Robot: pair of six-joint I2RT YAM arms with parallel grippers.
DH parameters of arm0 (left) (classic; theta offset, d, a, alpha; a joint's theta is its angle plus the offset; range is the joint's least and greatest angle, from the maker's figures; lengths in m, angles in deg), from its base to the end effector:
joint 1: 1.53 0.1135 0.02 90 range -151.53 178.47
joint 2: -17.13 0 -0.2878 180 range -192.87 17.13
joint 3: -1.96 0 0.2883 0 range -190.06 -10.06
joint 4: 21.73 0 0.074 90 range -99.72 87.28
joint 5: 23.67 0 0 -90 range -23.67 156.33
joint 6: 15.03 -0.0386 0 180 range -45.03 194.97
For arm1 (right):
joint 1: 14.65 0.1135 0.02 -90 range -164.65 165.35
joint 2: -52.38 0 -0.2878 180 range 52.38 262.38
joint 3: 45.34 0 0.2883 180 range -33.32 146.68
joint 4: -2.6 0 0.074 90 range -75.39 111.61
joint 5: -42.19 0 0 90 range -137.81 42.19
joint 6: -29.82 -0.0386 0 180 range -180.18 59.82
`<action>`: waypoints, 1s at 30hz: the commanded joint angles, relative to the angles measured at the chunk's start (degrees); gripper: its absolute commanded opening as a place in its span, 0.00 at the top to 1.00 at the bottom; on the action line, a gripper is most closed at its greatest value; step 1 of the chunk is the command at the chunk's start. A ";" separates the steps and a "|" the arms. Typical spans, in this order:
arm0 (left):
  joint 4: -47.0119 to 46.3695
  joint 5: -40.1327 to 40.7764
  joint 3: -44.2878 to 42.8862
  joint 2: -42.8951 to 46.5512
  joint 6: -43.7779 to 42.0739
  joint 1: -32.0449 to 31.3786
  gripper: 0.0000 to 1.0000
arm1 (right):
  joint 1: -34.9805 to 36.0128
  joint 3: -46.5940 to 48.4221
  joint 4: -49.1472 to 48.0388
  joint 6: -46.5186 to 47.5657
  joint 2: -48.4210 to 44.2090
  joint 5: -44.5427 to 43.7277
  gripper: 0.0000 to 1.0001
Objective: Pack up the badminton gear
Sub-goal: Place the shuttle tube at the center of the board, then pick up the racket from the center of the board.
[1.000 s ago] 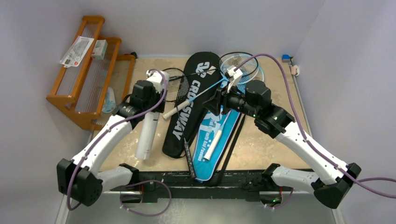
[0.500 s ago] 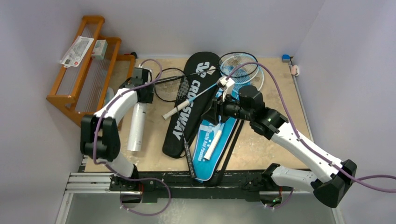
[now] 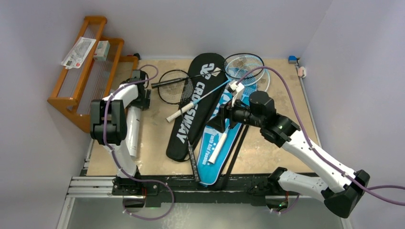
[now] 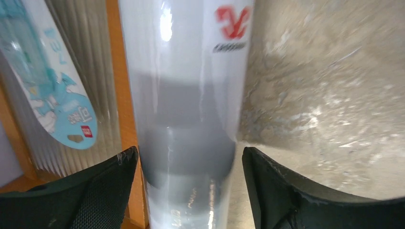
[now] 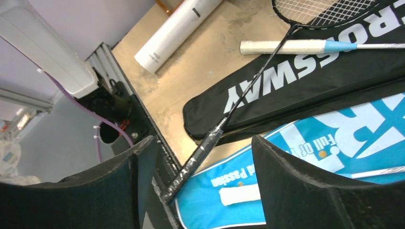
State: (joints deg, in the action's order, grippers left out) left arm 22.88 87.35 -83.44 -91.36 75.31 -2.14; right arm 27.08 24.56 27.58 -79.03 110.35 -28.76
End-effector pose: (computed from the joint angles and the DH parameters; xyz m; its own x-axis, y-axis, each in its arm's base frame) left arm 0.4184 0.0094 0.1716 -0.9244 0.0043 -0.3814 -0.1317 0.9349 0.3296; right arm 0.1835 0.1805 0.3921 -0.4394 0.0173 -0.8981 -0.7655 0.5159 0.3845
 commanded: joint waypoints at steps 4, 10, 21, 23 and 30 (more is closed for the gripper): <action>3.12 -1.39 -6.57 5.21 0.56 -0.37 0.17 | 0.11 1.89 2.14 0.04 5.74 -1.03 0.09; 0.64 -2.11 -2.50 16.37 6.71 -3.19 0.14 | 0.14 3.24 1.62 -0.48 11.70 -3.05 0.01; -11.80 -22.98 16.16 43.61 19.40 -8.30 0.12 | 1.60 4.52 -5.74 -9.79 30.44 -4.96 0.16; -15.21 -22.46 21.22 47.00 23.24 -8.23 0.13 | 2.43 5.79 -6.06 -10.05 33.29 -5.48 0.19; -30.00 -29.36 38.25 56.47 40.07 -8.11 0.14 | 5.15 11.34 -6.70 -9.90 41.17 -7.21 0.32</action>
State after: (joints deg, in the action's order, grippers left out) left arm 4.50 65.07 -51.33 -38.73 103.22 -10.53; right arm 30.69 30.47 24.00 -88.10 149.58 -33.96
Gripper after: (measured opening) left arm 0.836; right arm 0.717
